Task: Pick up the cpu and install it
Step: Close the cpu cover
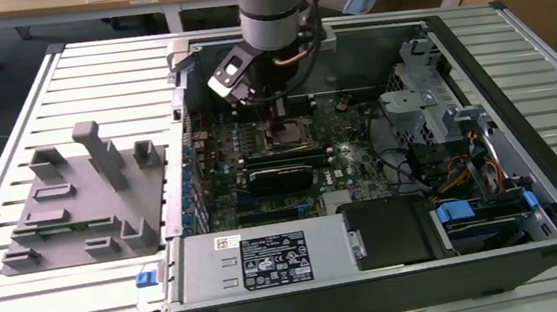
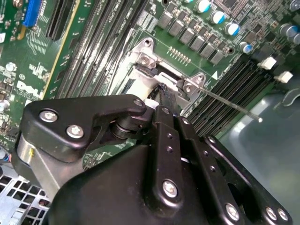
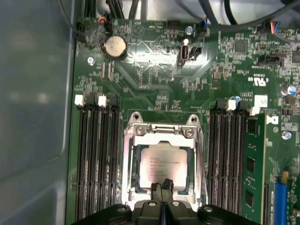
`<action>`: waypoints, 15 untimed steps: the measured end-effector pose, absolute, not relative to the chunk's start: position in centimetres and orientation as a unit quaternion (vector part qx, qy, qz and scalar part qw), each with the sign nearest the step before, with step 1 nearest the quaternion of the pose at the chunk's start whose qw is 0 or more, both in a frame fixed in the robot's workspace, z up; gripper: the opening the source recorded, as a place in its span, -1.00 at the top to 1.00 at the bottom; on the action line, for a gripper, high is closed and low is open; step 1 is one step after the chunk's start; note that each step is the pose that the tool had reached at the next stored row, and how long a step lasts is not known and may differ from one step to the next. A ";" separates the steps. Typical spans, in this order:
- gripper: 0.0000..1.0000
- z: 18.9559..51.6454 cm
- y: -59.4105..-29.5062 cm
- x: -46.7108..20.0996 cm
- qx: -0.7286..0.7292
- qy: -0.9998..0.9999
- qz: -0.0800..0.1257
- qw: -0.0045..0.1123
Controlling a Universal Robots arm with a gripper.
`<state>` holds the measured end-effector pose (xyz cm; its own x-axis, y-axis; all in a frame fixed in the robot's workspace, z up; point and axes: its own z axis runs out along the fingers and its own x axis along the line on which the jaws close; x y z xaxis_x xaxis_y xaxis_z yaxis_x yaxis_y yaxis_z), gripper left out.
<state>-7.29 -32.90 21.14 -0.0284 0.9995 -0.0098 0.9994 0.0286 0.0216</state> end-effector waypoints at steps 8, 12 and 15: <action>0.79 20.2 -32.7 -7.3 0.697 0.717 0.004 0.011; 0.79 19.9 -32.7 -7.3 0.697 0.717 0.004 0.011; 0.79 19.8 -32.8 -7.4 0.697 0.717 0.004 0.011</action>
<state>-7.36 -32.76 19.79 -0.0284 0.9995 -0.0106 0.9994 0.0286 0.0209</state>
